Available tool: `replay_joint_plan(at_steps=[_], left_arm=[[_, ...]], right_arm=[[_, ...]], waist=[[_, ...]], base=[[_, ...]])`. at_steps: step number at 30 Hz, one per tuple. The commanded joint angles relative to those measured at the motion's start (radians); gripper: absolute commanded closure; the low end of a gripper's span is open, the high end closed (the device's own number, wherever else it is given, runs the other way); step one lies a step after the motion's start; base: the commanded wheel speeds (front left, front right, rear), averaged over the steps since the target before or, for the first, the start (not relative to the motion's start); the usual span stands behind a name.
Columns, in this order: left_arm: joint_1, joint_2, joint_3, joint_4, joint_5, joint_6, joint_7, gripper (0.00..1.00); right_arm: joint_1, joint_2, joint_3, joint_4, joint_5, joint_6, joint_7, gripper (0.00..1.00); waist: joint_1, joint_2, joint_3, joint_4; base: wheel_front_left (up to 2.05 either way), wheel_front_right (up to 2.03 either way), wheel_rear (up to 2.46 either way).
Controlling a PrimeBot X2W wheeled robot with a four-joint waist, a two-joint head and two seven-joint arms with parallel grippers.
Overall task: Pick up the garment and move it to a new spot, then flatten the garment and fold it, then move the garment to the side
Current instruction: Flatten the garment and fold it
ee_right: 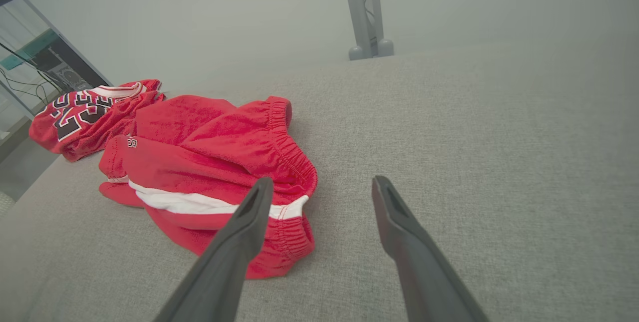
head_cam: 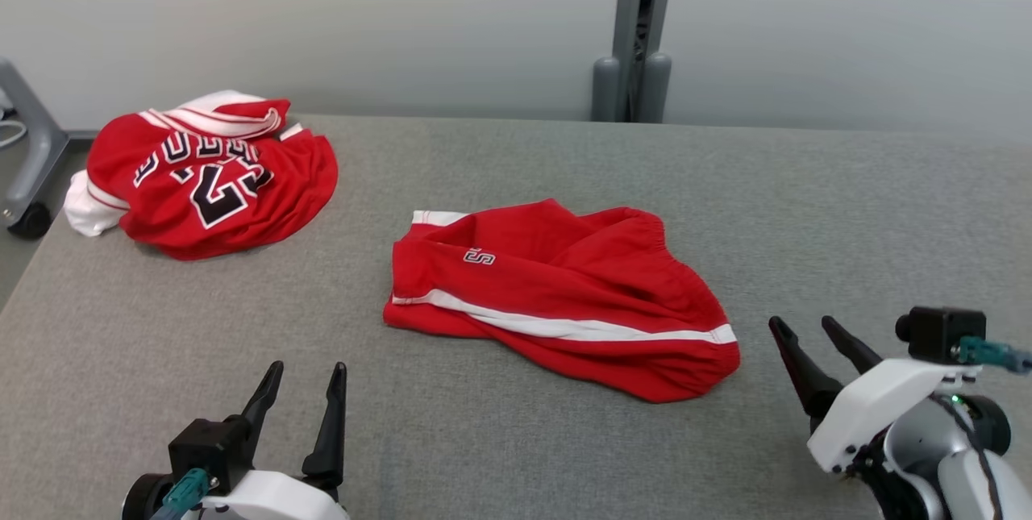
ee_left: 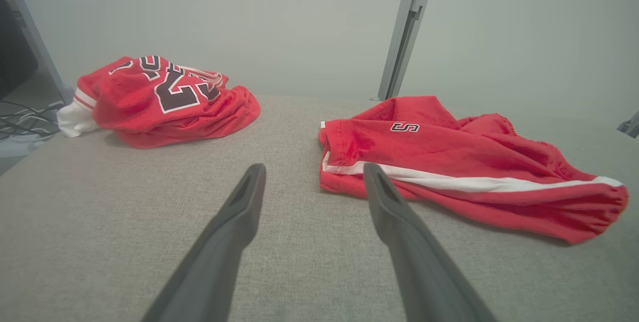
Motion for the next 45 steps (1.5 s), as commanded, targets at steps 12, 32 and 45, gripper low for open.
replay_joint_plan(at_steps=[12, 32, 45], left_arm=[[-0.076, -0.048, -0.028, 0.044, 0.022, -0.027, -0.008, 0.0], [-0.094, -0.066, -0.012, 0.08, 0.029, -0.046, -0.021, 0.0], [-0.195, -0.093, -0.082, 0.169, 0.038, -0.13, 0.031, 0.0]], right_arm=[[-0.136, -0.131, 0.09, 0.141, 0.159, 0.0, 0.193, 0.0], [-0.2, -0.196, 0.232, 0.164, 0.282, 0.0, 0.151, 1.0], [-0.131, -0.239, 0.27, -0.007, 0.44, 0.0, 0.124, 1.0]], waist=[[0.0, 0.0, 0.086, 0.109], [0.0, 0.0, 0.119, 0.108], [0.0, 0.0, 0.126, 0.056]], base=[[0.0, 0.0, 0.0], [0.0, 0.0, 0.0], [0.0, 0.0, 0.0]])
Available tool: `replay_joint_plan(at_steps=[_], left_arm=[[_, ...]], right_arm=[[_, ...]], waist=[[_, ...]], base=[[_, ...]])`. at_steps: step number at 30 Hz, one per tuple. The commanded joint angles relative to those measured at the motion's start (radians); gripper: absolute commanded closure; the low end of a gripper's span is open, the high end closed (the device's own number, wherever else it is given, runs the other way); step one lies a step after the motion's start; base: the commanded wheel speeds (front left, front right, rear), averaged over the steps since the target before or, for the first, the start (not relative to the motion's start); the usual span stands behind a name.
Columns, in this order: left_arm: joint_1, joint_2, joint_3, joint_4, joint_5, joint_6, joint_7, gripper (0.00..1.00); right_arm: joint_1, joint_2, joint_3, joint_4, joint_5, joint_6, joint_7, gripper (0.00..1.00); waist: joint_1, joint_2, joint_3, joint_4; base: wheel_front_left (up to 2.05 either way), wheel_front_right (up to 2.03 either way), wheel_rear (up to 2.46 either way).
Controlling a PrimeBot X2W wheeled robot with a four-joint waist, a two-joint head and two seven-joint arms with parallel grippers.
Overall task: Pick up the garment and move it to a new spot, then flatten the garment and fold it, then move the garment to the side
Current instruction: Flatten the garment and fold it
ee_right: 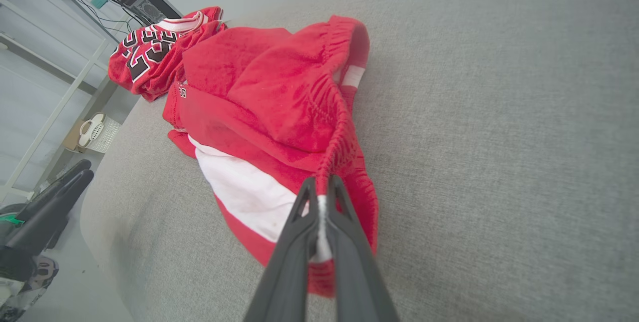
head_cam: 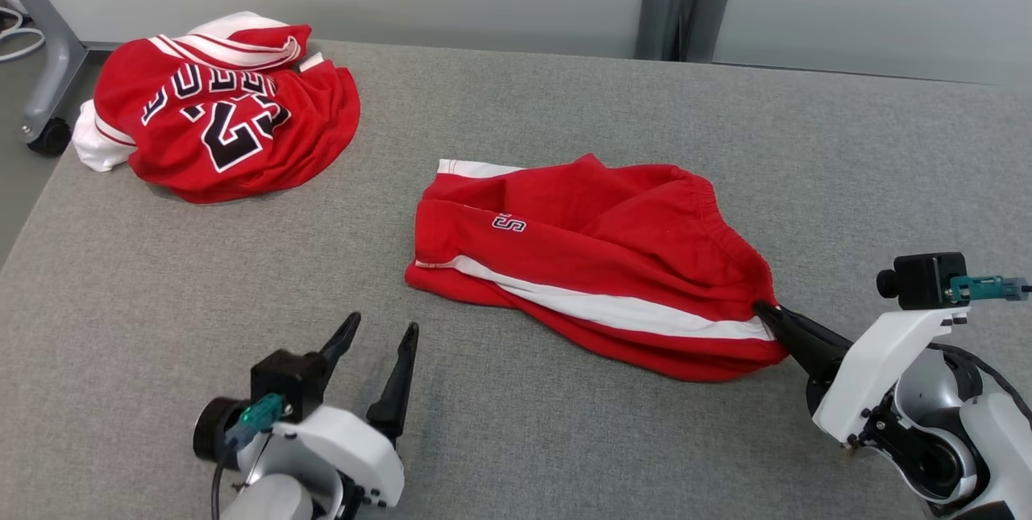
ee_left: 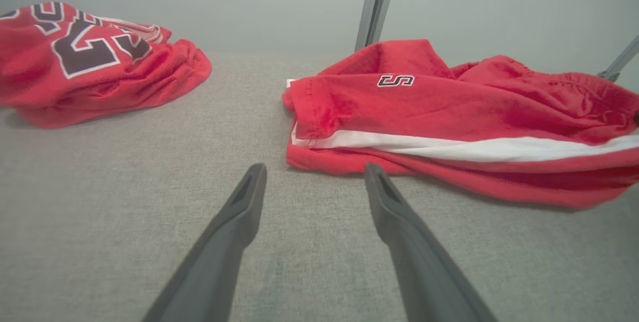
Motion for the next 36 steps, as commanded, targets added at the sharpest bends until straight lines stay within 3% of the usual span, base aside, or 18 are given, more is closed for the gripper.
replay_joint_plan(at_steps=[1, 7, 14, 30, 32, 34, 36], left_arm=[[-0.055, -0.007, -0.009, 0.031, 0.009, -0.021, 0.01, 0.0], [-0.203, -0.075, -0.035, 0.23, -0.007, -0.094, 0.049, 0.0], [-0.329, -0.133, -0.033, 0.459, -0.023, -0.147, 0.036, 0.0], [-0.493, -0.197, -0.101, 0.786, 0.013, -0.243, 0.022, 0.0], [-0.505, -0.203, -0.115, 0.807, 0.018, -0.251, 0.016, 0.09], [-0.51, -0.21, -0.128, 0.829, 0.026, -0.257, 0.014, 0.26], [-0.514, -0.215, -0.136, 0.847, 0.026, -0.261, 0.008, 0.55]], right_arm=[[0.008, -0.01, 0.002, -0.012, 0.012, 0.0, -0.007, 1.0], [-0.009, -0.001, 0.02, -0.001, 0.021, 0.0, -0.023, 1.0], [-0.045, 0.015, 0.055, 0.029, 0.029, 0.0, -0.048, 1.0], [-0.089, 0.018, 0.137, 0.089, 0.057, 0.0, -0.099, 1.0], [-0.093, 0.019, 0.147, 0.097, 0.062, 0.0, -0.106, 1.0], [-0.1, 0.019, 0.157, 0.103, 0.066, 0.0, -0.11, 1.0], [-0.104, 0.019, 0.166, 0.109, 0.072, 0.0, -0.118, 1.0]], waist=[[0.0, 0.0, 0.005, -0.007], [0.0, 0.0, 0.019, -0.03], [0.0, 0.0, 0.039, -0.058], [0.0, 0.0, 0.05, -0.085], [0.0, 0.0, 0.049, -0.088], [0.0, 0.0, 0.048, -0.092], [0.0, 0.0, 0.047, -0.096]], base=[[0.0, 0.0, 0.0], [0.0, 0.0, 0.0], [0.0, 0.0, 0.0], [0.0, 0.0, 0.0], [0.0, 0.0, 0.0], [0.0, 0.0, 0.0], [0.0, 0.0, 0.0]])
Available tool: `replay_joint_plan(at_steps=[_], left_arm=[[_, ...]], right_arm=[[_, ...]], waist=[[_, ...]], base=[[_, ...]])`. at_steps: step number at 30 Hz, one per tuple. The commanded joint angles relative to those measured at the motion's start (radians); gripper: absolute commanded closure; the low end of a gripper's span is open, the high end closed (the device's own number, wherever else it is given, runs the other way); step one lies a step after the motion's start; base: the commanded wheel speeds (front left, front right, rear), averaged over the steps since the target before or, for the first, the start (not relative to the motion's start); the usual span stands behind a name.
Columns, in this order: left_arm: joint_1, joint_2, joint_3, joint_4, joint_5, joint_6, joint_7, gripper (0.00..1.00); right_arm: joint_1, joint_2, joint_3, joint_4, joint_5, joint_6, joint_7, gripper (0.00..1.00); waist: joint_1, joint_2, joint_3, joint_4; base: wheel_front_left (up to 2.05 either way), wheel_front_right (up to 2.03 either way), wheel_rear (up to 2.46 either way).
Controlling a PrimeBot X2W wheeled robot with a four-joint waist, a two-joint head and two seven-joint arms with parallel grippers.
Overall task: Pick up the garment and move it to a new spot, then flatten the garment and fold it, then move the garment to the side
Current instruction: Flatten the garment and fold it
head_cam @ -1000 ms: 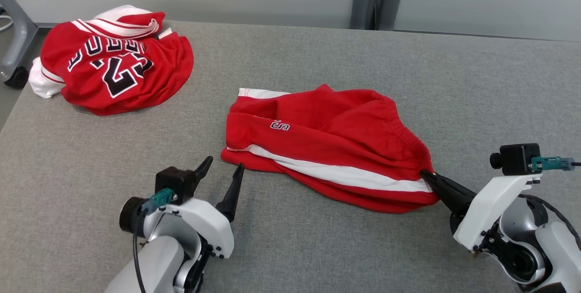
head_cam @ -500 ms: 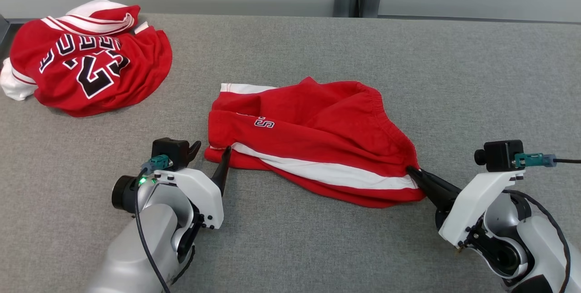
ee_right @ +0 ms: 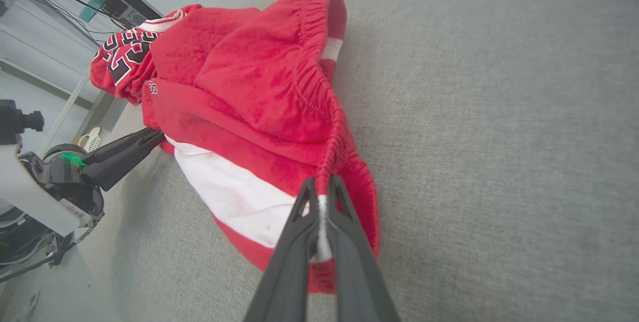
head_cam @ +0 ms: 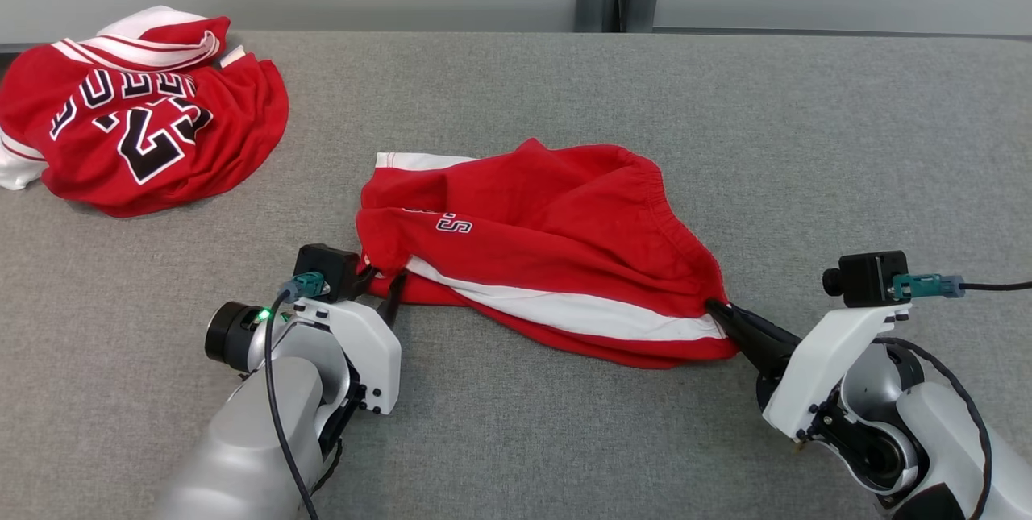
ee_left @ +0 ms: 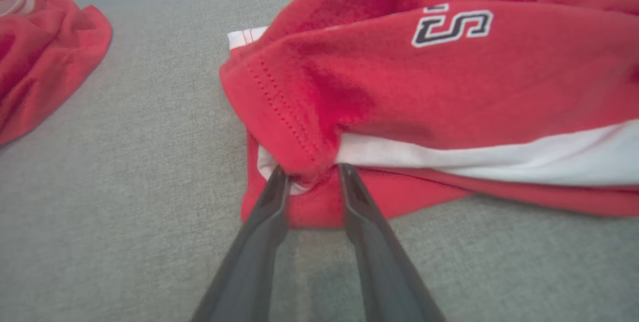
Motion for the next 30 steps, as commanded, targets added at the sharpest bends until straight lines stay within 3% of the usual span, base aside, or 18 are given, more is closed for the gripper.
replay_joint_plan(at_steps=[1, 6, 14, 18, 30], left_arm=[[-0.017, 0.002, -0.003, 0.009, 0.002, -0.004, -0.007, 0.57], [-0.03, -0.007, -0.018, 0.031, 0.012, -0.01, -0.033, 0.75], [-0.039, -0.007, -0.022, 0.027, 0.019, -0.016, -0.061, 0.87], [-0.04, 0.007, -0.008, -0.013, 0.019, -0.017, -0.065, 1.0], [0.041, 0.073, 0.086, -0.227, 0.001, -0.026, -0.065, 1.0]], right_arm=[[-0.012, -0.003, 0.002, 0.005, 0.007, 0.0, -0.009, 1.0], [-0.017, -0.009, 0.018, 0.017, 0.017, 0.0, -0.028, 1.0], [-0.023, -0.01, 0.041, 0.034, 0.041, 0.0, -0.054, 1.0], [-0.027, -0.012, 0.048, 0.038, 0.051, 0.0, -0.073, 1.0], [-0.037, -0.043, 0.037, 0.022, 0.062, 0.0, -0.152, 1.0]], waist=[[0.0, 0.0, 0.0, -0.001], [0.0, 0.0, -0.003, -0.002], [0.0, 0.0, -0.013, 0.003], [0.0, 0.0, -0.02, 0.008], [0.0, 0.0, -0.052, 0.027]], base=[[0.0, 0.0, 0.0], [0.0, 0.0, 0.0], [0.0, 0.0, 0.0], [0.0, 0.0, 0.0], [0.0, 0.0, 0.0]])
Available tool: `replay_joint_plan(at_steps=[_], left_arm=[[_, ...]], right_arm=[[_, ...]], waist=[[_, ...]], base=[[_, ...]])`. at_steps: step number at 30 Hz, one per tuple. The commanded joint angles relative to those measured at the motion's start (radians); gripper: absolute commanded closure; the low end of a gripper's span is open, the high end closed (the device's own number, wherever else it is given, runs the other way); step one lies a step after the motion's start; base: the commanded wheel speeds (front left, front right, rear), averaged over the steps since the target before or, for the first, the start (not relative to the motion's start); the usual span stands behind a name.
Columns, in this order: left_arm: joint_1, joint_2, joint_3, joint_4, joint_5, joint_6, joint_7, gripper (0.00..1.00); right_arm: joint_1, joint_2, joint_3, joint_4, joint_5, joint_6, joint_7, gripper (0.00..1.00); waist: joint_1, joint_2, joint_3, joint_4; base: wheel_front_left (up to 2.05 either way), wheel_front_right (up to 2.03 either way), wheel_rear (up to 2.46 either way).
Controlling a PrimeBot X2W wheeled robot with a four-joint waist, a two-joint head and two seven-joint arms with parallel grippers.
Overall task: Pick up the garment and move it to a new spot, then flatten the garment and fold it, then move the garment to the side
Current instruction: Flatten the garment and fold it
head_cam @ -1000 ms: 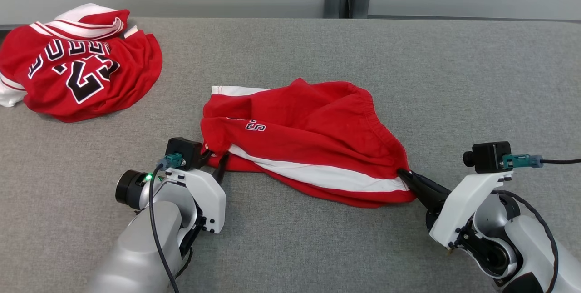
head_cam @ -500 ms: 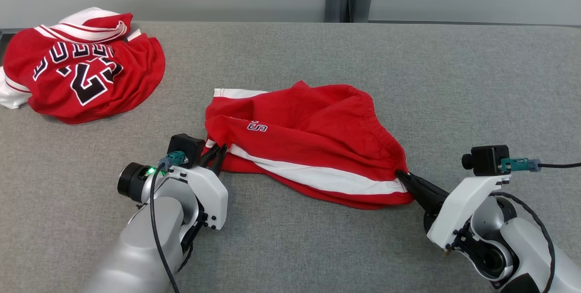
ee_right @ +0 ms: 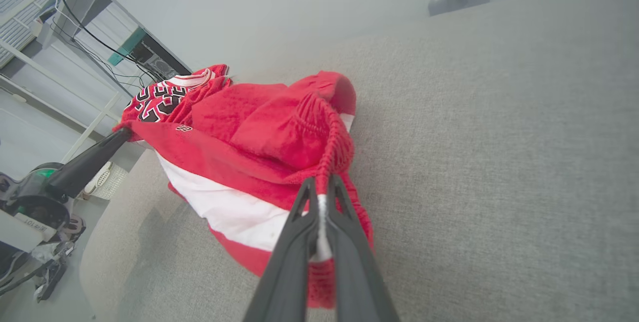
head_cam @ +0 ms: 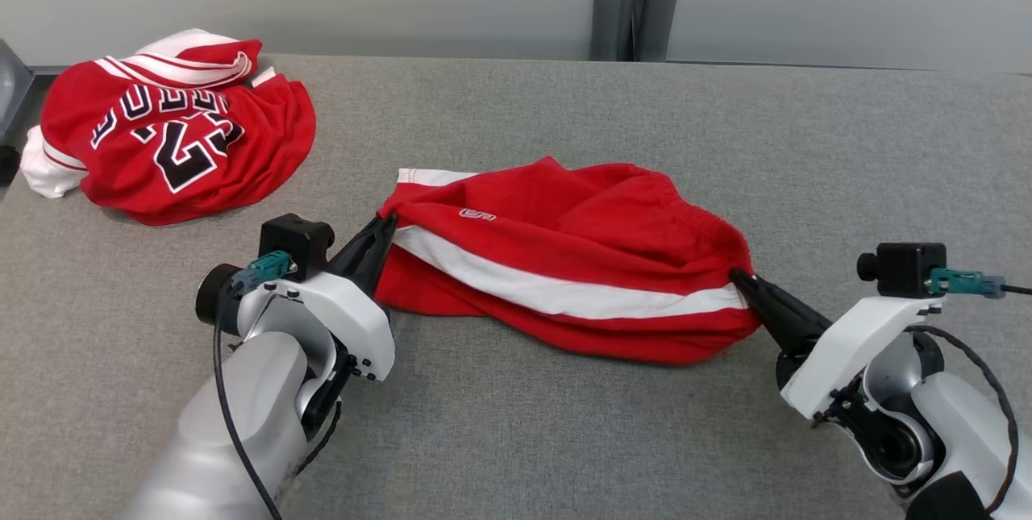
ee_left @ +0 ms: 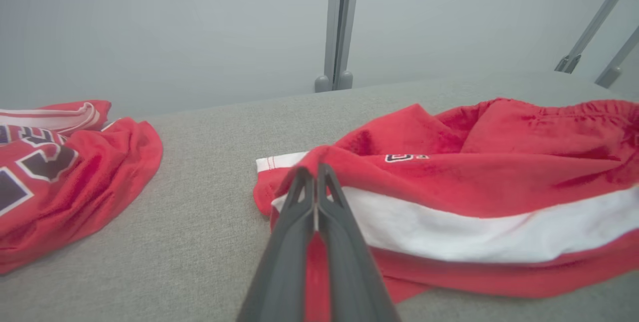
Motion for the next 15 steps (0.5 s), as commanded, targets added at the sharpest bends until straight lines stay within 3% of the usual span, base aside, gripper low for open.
replay_joint_plan(at_steps=[1, 15], left_arm=[[0.009, 0.015, 0.011, -0.026, -0.01, -0.008, -0.004, 1.0], [0.042, 0.152, 0.088, -0.384, -0.186, -0.006, 0.044, 1.0]], right_arm=[[-0.011, -0.014, -0.01, -0.005, 0.001, 0.0, -0.017, 1.0], [-0.083, -0.073, -0.091, -0.1, -0.064, 0.0, -0.083, 1.0]], waist=[[0.0, 0.0, -0.008, 0.005], [0.0, 0.0, -0.075, 0.01]], base=[[0.0, 0.0, 0.0], [0.0, 0.0, 0.0]])
